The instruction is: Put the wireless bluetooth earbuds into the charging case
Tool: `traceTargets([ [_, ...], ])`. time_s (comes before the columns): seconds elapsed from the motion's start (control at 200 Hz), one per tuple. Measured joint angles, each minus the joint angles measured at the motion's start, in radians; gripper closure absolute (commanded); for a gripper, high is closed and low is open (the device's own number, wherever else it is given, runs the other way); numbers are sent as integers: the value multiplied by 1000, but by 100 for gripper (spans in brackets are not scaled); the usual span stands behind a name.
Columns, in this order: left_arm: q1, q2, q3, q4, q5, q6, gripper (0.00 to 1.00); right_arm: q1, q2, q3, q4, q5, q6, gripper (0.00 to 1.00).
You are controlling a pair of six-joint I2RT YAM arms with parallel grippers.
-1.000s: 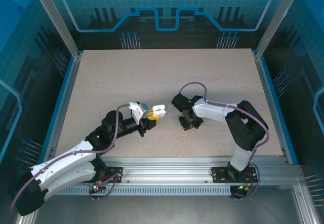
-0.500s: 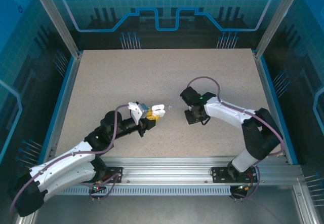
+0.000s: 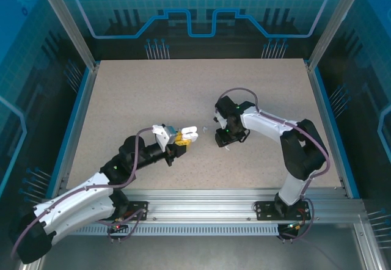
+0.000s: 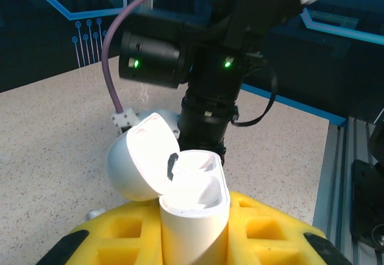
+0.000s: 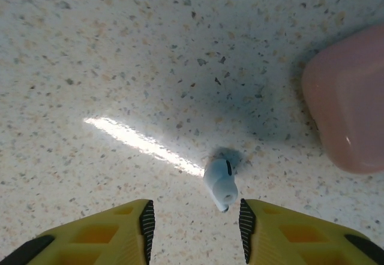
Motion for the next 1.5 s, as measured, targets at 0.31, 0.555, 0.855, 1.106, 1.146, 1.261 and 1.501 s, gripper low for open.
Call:
traceTargets([
  [0.31,0,-8,-5,-3,-8,0,88,-20,69,15,-10,-6,0,58],
  [0.555,0,-8,-5,-7,-9,0,88,-32,109,16,-8,-17,0,63],
  [0.855,0,-7,-5,-7,-15,5,88,-38,122,23,-6,-58,1,63],
  [1.106,0,6,-5,-7,-16,8,88,-38,105,23,-11,-76,1,63],
  [1.146,0,9,-5,-7,-16,8,88,-37,100,23,-15,-76,1,63],
  [1.261,0,13,-5,-7,-15,8,88,-36,87,24,-22,-76,1,63],
  [1.501,0,14,-5,-6,-16,8,88,-26,80,26,-37,-73,1,64],
])
